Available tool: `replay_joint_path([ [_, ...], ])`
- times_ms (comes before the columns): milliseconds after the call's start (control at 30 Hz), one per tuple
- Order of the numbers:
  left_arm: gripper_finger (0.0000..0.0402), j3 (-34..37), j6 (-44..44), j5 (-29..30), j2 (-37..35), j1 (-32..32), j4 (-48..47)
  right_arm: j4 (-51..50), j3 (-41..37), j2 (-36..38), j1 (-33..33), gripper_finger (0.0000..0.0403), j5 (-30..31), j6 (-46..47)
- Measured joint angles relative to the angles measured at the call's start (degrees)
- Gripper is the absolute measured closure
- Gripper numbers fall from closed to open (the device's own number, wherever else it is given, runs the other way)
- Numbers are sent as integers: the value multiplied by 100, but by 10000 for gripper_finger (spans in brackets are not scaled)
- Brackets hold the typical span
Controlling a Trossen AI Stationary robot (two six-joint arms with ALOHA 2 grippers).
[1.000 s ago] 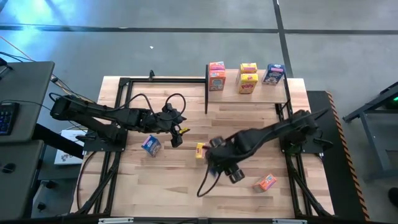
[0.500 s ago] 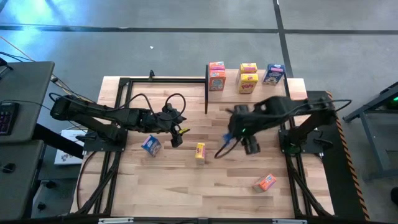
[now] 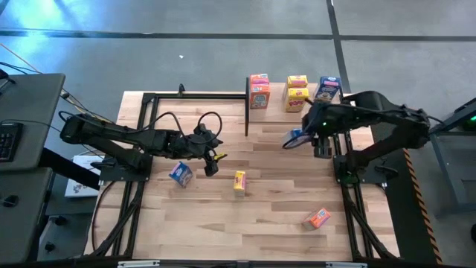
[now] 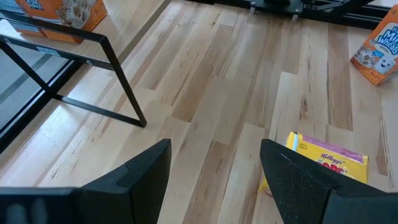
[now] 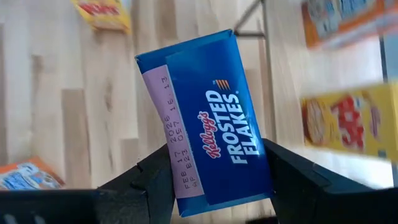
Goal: Stack cereal on shelf
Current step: Put the bottom blue cereal box on the shelf aligned with the blue cereal box
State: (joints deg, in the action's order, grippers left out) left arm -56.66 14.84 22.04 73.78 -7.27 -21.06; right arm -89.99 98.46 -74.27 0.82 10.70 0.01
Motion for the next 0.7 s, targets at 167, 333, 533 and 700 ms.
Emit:
replay_joint_path([
  [167, 163, 0, 0, -1, 0, 0, -1, 34, -772, 648, -489, 201, 217, 2],
  [333, 163, 0, -1, 0, 0, 0, -2, 198, -1358, 1208, -1023, 201, 346, -29],
  [533, 163, 0, 0, -1, 0, 0, -2, 196, -1544, 1521, -1486, 201, 736, -240],
  [700, 163, 0, 1, -2, 0, 0, -2, 189, -1546, 1555, -1852, 201, 1034, -507],
])
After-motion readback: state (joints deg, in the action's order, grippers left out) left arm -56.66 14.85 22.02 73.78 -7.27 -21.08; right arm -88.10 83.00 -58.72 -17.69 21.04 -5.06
